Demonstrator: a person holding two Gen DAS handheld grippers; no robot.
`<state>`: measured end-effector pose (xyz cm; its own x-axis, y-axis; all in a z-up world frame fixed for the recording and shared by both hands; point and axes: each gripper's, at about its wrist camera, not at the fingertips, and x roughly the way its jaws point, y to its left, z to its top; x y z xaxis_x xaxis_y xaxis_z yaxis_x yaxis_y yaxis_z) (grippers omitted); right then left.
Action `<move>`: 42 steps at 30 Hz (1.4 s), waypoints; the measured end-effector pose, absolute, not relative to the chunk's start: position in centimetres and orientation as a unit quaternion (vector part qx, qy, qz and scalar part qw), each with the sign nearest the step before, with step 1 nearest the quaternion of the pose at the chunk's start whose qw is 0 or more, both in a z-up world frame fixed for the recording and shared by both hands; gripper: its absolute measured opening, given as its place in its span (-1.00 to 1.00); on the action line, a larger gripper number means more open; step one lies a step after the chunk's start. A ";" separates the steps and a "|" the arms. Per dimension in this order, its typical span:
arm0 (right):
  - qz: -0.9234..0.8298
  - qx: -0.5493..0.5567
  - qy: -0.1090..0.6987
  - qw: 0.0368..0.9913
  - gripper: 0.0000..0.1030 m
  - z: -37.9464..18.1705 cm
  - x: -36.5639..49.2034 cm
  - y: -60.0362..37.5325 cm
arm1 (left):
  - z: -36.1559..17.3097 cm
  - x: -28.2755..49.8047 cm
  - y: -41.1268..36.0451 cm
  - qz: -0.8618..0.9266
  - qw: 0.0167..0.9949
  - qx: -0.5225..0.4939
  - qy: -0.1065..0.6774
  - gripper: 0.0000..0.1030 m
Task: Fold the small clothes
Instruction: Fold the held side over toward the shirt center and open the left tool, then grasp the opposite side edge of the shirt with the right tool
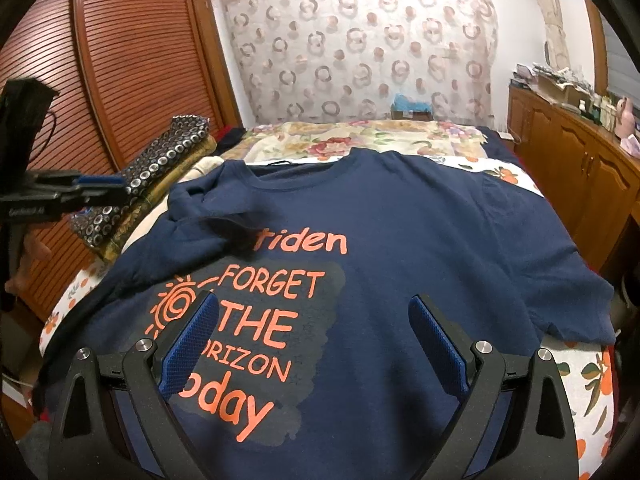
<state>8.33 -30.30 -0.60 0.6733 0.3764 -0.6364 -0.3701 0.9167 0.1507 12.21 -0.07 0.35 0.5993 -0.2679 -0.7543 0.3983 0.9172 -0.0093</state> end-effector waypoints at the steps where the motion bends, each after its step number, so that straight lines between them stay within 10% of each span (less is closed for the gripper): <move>1: 0.205 0.002 0.349 0.915 0.89 -0.6 8.4 -30.2 | -0.2 12.0 0.3 -0.183 0.891 0.080 0.408 -0.14; 13: 0.255 -0.047 0.335 0.906 0.78 1.2 10.2 -27.3 | -9.2 10.7 3.5 -0.141 0.881 0.051 0.450 -0.10; 42: 0.327 -0.094 0.363 0.867 0.31 -0.4 14.6 -19.4 | -9.2 8.9 4.6 -0.141 0.902 0.010 0.408 0.14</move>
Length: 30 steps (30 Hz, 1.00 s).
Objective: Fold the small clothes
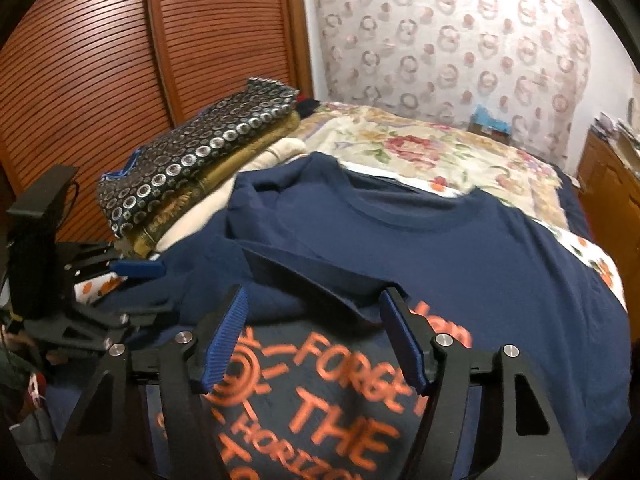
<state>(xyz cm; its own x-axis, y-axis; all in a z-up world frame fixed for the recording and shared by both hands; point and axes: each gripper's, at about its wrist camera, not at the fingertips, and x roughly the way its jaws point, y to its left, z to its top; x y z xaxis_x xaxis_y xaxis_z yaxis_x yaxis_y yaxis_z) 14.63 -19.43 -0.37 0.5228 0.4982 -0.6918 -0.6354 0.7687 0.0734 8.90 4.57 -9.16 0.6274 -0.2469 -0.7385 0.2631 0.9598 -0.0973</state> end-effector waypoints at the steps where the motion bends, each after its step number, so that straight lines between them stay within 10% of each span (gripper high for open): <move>1: 0.336 -0.098 0.365 0.863 0.28 -0.6 14.9 -18.5 | -8.9 8.5 5.1 -0.141 0.905 0.003 0.400 0.14; 13: 0.390 -0.156 0.387 0.821 -0.06 -2.6 15.9 -8.9 | -6.1 4.3 11.5 -0.081 0.934 -0.043 0.346 0.14; 20: 0.365 -0.197 0.383 0.825 -0.89 -3.7 15.4 -9.2 | -5.4 3.7 10.6 -0.080 0.939 -0.041 0.332 0.14; 30: 0.380 -0.150 0.336 0.849 -0.97 -0.1 11.7 -14.6 | -4.1 3.4 8.2 -0.087 0.945 -0.032 0.315 0.14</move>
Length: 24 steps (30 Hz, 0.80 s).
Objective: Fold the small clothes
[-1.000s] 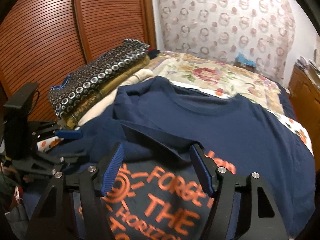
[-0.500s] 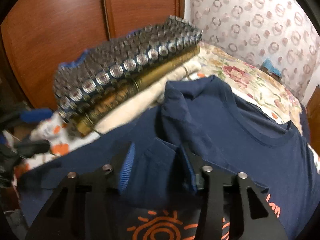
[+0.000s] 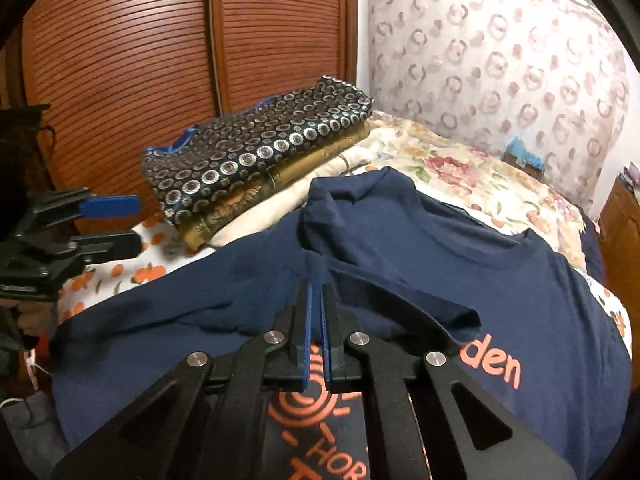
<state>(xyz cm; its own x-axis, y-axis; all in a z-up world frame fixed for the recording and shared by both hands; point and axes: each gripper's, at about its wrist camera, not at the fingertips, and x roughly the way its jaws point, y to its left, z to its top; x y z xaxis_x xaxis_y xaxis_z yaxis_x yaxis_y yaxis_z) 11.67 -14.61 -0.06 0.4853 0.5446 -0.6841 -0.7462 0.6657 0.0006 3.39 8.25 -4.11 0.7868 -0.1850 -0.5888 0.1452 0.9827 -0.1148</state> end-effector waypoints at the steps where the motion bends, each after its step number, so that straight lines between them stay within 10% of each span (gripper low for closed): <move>1: 0.381 -0.157 0.332 0.849 -0.97 0.1 11.6 -14.4 | -4.2 3.4 8.1 -0.086 0.945 -0.031 0.315 0.14; 6: 0.390 -0.148 0.354 0.837 -0.01 -0.8 13.9 -12.1 | -4.5 3.3 7.9 -0.088 0.943 -0.033 0.318 0.14; 11: 0.375 -0.160 0.395 0.823 -0.06 -3.7 16.5 -8.9 | -5.2 3.4 7.9 -0.089 0.940 -0.037 0.327 0.14; 16: 0.364 -0.199 0.382 0.826 -0.88 -4.5 16.0 -8.0 | -5.9 3.2 7.5 -0.095 0.939 -0.039 0.329 0.14; 24: 0.365 -0.165 0.334 0.854 -0.95 -1.2 12.3 -13.3 | -5.7 2.7 6.8 -0.099 0.940 -0.036 0.323 0.14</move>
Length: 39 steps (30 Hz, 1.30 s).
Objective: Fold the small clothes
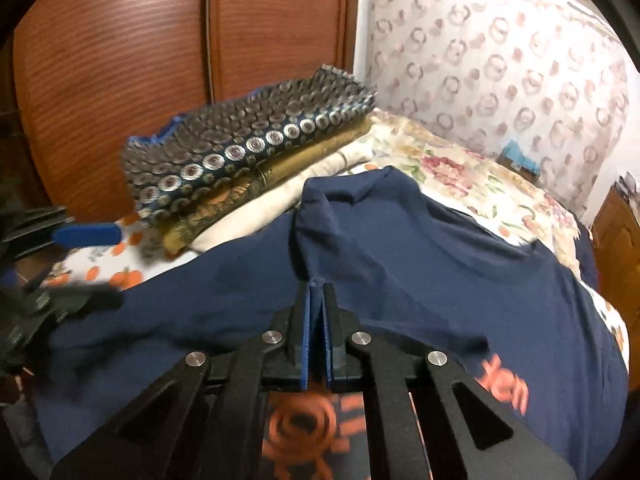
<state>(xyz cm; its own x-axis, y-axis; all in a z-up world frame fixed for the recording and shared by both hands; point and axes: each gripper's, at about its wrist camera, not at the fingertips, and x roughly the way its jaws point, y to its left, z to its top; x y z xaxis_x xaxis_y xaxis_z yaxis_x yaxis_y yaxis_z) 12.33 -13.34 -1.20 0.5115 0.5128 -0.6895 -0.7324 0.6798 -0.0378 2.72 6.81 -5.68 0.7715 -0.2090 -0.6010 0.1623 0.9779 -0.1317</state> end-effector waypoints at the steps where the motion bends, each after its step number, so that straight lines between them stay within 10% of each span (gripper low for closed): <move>1: 0.363 -0.161 0.331 0.856 -0.95 -1.0 11.6 -14.4 | -5.6 2.8 6.7 -0.099 0.940 -0.035 0.323 0.14; 7: 0.377 -0.136 0.364 0.841 -0.95 -1.3 8.3 -18.4 | -5.4 3.4 6.2 -0.100 0.940 -0.028 0.324 0.14; 11: 0.359 -0.142 0.381 0.840 -0.32 -1.9 7.3 -20.1 | -5.7 4.1 5.7 -0.102 0.939 -0.024 0.329 0.14; 20: 0.288 -0.115 0.372 0.875 -0.12 -0.7 13.3 -22.3 | -6.5 5.3 5.3 -0.100 0.934 -0.016 0.342 0.14; 27: 0.242 -0.097 0.423 0.868 -0.16 -3.5 19.2 -21.7 | -6.7 5.6 4.7 -0.106 0.934 -0.013 0.342 0.14; 32: 0.281 -0.107 0.423 0.854 -0.86 -3.6 18.6 -21.8 | -6.7 5.9 4.1 -0.114 0.933 -0.009 0.341 0.14; 39: 0.253 -0.117 0.387 0.879 -0.93 -2.6 17.8 -23.3 | -6.9 7.0 3.1 -0.115 0.932 -0.009 0.344 0.14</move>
<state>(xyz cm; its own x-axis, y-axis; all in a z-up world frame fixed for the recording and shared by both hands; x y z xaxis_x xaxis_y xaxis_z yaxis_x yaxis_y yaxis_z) 17.75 -23.27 -2.61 0.5728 0.3545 -0.7390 -0.5357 0.8444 -0.0101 7.03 3.11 -6.91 0.7372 -0.2196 -0.6390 0.2078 0.9736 -0.0949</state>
